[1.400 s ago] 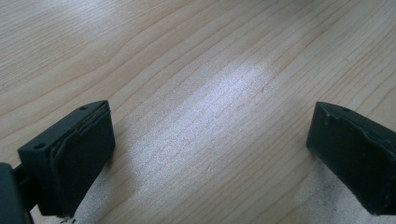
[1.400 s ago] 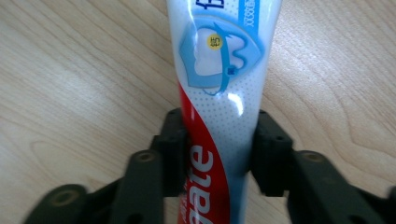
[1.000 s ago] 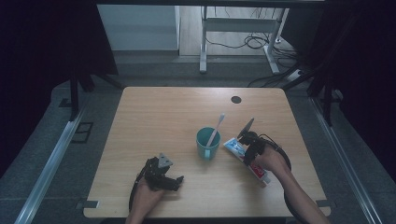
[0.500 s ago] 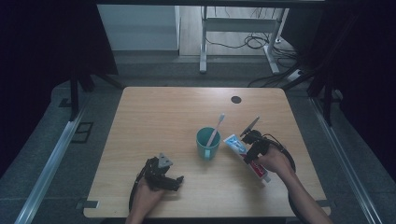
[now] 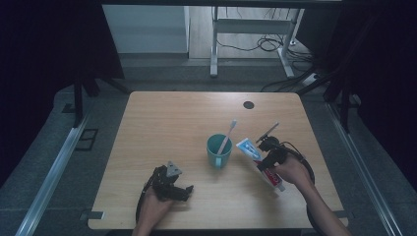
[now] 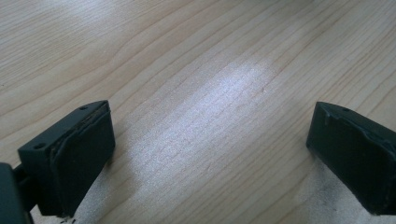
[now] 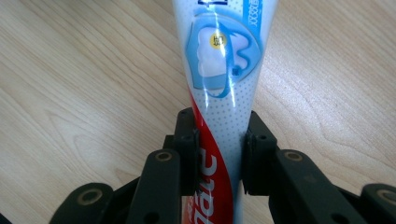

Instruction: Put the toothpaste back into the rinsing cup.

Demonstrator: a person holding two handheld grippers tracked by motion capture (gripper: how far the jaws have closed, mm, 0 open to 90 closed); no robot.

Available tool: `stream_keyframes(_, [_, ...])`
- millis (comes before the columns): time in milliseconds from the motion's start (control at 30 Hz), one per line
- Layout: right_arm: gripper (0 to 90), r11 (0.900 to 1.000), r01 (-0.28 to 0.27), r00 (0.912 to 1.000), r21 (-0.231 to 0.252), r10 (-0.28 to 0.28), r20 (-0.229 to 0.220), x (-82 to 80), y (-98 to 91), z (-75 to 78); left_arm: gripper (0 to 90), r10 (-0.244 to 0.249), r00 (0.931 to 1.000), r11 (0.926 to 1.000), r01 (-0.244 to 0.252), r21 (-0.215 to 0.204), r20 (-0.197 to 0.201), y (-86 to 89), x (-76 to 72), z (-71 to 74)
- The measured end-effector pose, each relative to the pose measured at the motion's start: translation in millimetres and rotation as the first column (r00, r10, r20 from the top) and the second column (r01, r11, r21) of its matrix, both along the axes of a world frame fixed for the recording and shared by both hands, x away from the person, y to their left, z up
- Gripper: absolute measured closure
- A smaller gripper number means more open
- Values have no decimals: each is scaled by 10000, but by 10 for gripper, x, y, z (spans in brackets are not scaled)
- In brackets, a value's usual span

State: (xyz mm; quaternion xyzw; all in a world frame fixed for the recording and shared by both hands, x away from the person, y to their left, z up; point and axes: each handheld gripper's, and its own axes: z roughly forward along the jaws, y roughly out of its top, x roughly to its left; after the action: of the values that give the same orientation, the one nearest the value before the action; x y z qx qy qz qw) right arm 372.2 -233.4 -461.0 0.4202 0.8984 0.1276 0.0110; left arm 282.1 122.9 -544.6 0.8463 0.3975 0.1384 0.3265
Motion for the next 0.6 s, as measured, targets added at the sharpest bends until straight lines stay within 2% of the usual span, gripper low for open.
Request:
stream_keyframes(167, [713,9987,-58,9988,501,33,497,-63,-50,53,12,6,10000,10000,-6,9,5,0,0,0])
stream_keyframes(433, [713,9948,-223,9932,995,107,1162,-137,-95,113,12,9,10000,10000,-9,2,6,-1,0,0])
stream_keyframes(600, [714,9887,-397,9836,1447,131,1801,-198,-126,147,12,5,10000,10000,-5,19,-7,0,0,1])
